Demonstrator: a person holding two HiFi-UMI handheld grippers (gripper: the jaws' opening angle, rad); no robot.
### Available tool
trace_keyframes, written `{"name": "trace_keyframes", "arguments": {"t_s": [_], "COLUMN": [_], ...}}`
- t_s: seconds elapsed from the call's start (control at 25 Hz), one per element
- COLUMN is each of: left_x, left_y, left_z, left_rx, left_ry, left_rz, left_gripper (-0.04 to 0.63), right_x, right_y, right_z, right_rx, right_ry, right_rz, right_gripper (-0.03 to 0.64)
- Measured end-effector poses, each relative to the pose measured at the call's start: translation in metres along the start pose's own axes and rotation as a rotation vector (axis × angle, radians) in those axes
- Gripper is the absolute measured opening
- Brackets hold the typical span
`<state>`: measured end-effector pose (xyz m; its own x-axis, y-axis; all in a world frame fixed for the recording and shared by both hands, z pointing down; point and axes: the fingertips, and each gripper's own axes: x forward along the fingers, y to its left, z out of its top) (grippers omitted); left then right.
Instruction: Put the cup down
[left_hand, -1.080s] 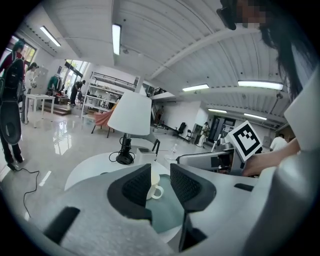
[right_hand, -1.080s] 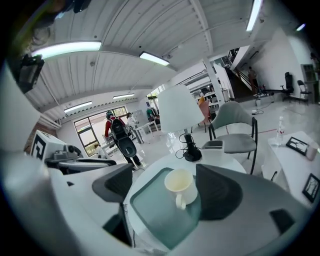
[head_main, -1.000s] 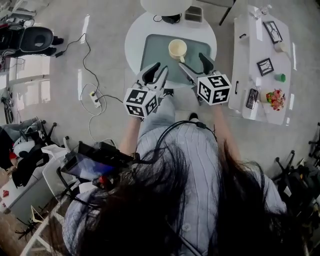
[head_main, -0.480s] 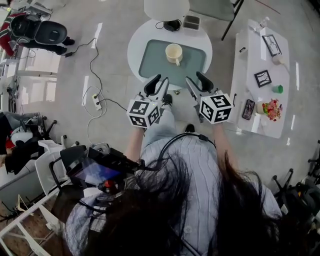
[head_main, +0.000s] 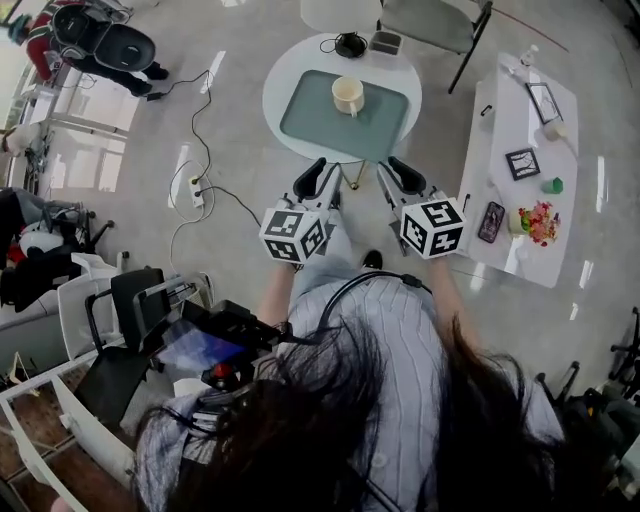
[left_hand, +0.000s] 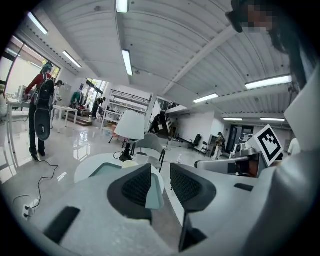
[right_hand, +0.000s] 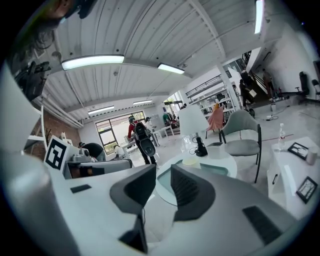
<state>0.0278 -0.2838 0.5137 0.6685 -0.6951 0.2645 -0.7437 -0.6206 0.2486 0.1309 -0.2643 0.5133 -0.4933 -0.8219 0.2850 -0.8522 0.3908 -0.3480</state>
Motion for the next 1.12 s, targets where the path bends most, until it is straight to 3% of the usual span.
{"name": "trace_keyframes", "arguments": {"t_s": [0.48, 1.12], "left_x": [-0.061, -0.141], "left_y": [-0.012, 0.003], "left_z": [-0.011, -0.033], "left_rx": [0.027, 0.047], "left_ry": [0.019, 0.055], "left_rz": [0.058, 0.058], "left_gripper": [0.129, 0.129], "right_x": [-0.016, -0.012], "right_y": [0.036, 0.099], "right_z": [-0.021, -0.041], "right_rx": [-0.005, 0.004], "right_ry": [0.004, -0.004], "right_rz": [0.025, -0.008], "right_gripper": [0.091, 0.081]}}
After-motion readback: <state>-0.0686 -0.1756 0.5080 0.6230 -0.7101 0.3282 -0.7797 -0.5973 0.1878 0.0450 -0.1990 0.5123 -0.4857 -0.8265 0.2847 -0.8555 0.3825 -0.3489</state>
